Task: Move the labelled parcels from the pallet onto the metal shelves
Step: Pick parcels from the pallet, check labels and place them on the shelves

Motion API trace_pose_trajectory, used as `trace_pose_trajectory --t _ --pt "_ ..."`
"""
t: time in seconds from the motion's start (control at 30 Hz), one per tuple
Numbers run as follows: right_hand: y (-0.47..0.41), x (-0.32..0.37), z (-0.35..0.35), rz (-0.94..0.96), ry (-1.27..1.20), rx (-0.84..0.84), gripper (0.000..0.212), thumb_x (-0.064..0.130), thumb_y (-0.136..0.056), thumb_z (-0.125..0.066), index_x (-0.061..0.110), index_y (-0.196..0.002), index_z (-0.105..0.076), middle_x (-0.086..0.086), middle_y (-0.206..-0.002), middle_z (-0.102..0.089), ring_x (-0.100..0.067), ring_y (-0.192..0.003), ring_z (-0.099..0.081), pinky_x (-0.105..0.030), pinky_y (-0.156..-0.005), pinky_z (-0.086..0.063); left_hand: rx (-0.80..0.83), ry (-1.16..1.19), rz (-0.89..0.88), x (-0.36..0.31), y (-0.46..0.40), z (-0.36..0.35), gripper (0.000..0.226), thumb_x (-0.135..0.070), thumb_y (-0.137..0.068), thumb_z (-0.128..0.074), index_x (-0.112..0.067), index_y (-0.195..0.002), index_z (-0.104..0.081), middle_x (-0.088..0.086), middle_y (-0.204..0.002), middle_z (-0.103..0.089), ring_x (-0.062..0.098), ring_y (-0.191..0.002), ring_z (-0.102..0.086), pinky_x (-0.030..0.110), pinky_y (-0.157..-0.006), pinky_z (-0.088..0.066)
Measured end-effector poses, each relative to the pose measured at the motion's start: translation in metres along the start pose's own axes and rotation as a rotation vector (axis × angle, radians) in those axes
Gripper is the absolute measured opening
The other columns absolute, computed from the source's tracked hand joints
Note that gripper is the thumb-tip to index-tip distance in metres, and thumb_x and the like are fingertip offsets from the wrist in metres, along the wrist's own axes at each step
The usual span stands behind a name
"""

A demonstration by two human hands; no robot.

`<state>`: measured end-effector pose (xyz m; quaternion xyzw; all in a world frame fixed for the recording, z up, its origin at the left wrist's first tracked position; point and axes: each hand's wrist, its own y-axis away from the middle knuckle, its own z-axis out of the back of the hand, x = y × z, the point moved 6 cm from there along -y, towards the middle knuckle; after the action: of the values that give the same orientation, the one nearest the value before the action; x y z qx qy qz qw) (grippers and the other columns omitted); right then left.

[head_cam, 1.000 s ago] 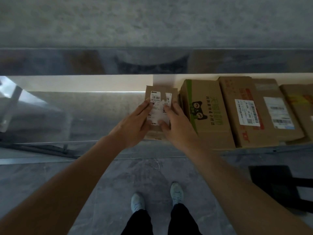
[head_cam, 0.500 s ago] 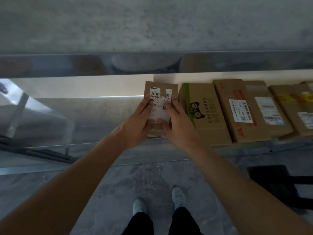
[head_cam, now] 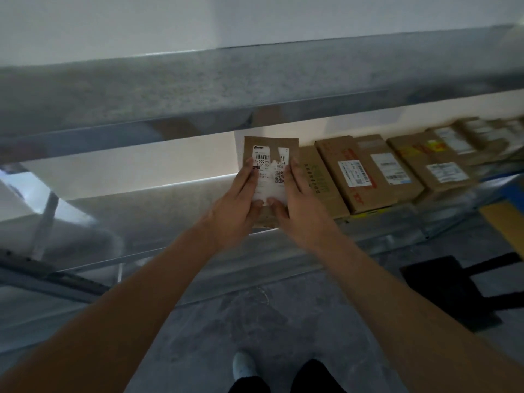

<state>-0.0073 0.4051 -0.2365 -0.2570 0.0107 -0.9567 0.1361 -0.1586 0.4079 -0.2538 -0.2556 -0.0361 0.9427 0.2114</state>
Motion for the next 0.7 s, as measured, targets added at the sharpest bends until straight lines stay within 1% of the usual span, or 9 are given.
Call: trace_pose_trajectory --t 0.07,0.13,0.23,0.33,0.4,0.5,0.57,0.63,0.7 --pt "0.012 -0.002 0.012 -0.017 0.010 -0.012 0.077 0.042 -0.105 -0.046 0.007 -0.161 -0.006 -0.005 -0.170 0.006 -0.027 -0.153 -0.016 -0.041 -0.117 -0.032 0.007 -0.002 -0.006 -0.017 0.000 0.001 0.065 -0.019 -0.105 -0.048 0.004 -0.159 -0.018 0.014 -0.171 0.000 0.031 -0.154 -0.023 0.036 -0.120 -0.029" --pt "0.026 -0.007 0.024 -0.030 0.032 -0.036 0.076 0.042 -0.105 -0.046 0.007 -0.161 -0.008 -0.006 -0.170 0.003 -0.025 -0.153 -0.014 -0.041 -0.118 -0.032 0.016 -0.002 -0.027 -0.036 0.000 0.000 0.065 -0.017 -0.105 -0.049 0.004 -0.158 -0.019 0.014 -0.171 -0.001 0.029 -0.156 -0.018 0.035 -0.123 -0.024" --pt "0.045 -0.020 0.042 -0.053 0.074 -0.073 0.075 0.043 -0.105 -0.046 0.006 -0.160 -0.012 -0.008 -0.169 -0.003 -0.026 -0.153 -0.015 -0.039 -0.118 -0.028 0.039 -0.013 -0.050 -0.063 -0.001 -0.005 0.065 -0.026 -0.106 -0.044 0.003 -0.159 -0.019 0.011 -0.171 -0.001 0.028 -0.156 -0.017 0.035 -0.123 -0.023" --pt "0.064 -0.037 0.060 -0.074 0.089 -0.109 0.075 0.043 -0.105 -0.047 0.005 -0.160 -0.014 -0.010 -0.169 -0.005 -0.030 -0.154 -0.010 -0.045 -0.122 -0.024 0.060 -0.021 -0.069 -0.092 -0.007 -0.010 0.070 -0.035 -0.103 -0.037 0.002 -0.159 -0.019 0.011 -0.171 -0.001 0.028 -0.156 -0.015 0.041 -0.125 -0.024" --pt "0.076 -0.049 0.074 -0.086 0.070 -0.124 0.076 0.043 -0.104 -0.048 0.006 -0.160 -0.012 -0.009 -0.169 -0.002 -0.032 -0.155 -0.010 -0.047 -0.121 -0.030 0.073 -0.028 -0.084 -0.115 -0.012 -0.013 0.067 -0.032 -0.107 -0.040 0.000 -0.161 -0.015 0.008 -0.172 0.003 0.027 -0.157 -0.013 0.041 -0.126 -0.022" --pt "0.098 -0.064 0.101 -0.116 0.048 -0.158 0.076 0.042 -0.104 -0.047 0.008 -0.161 -0.010 -0.007 -0.170 0.000 -0.029 -0.154 -0.014 -0.044 -0.116 -0.037 0.080 -0.052 -0.114 -0.153 -0.017 -0.017 0.067 -0.029 -0.108 -0.041 -0.003 -0.162 -0.010 0.005 -0.171 0.008 0.026 -0.157 -0.008 0.039 -0.127 -0.018" --pt "0.113 -0.074 0.120 -0.119 0.048 -0.192 0.075 0.041 -0.104 -0.048 0.008 -0.161 -0.010 -0.007 -0.170 0.001 -0.027 -0.154 -0.016 -0.044 -0.115 -0.039 0.093 -0.068 -0.137 -0.178 -0.020 -0.020 0.068 -0.032 -0.109 -0.039 -0.005 -0.162 -0.008 0.003 -0.171 0.013 0.025 -0.157 -0.007 0.040 -0.127 -0.021" --pt "0.130 -0.085 0.138 -0.128 0.054 -0.220 0.075 0.040 -0.105 -0.047 0.007 -0.161 -0.010 -0.007 -0.170 0.004 -0.027 -0.153 -0.017 -0.044 -0.114 -0.040 0.113 -0.071 -0.148 -0.202 -0.023 -0.024 0.070 -0.038 -0.108 -0.036 -0.009 -0.163 -0.004 -0.003 -0.170 0.018 0.025 -0.156 -0.012 0.043 -0.124 -0.027" --pt "0.148 -0.097 0.155 -0.145 0.081 -0.241 0.075 0.041 -0.105 -0.046 0.007 -0.161 -0.010 -0.006 -0.170 0.005 -0.027 -0.153 -0.018 -0.044 -0.111 -0.042 0.114 -0.069 -0.171 -0.227 -0.025 -0.028 0.071 -0.042 -0.107 -0.033 -0.011 -0.164 -0.004 -0.006 -0.170 0.019 0.025 -0.155 -0.015 0.043 -0.123 -0.030"
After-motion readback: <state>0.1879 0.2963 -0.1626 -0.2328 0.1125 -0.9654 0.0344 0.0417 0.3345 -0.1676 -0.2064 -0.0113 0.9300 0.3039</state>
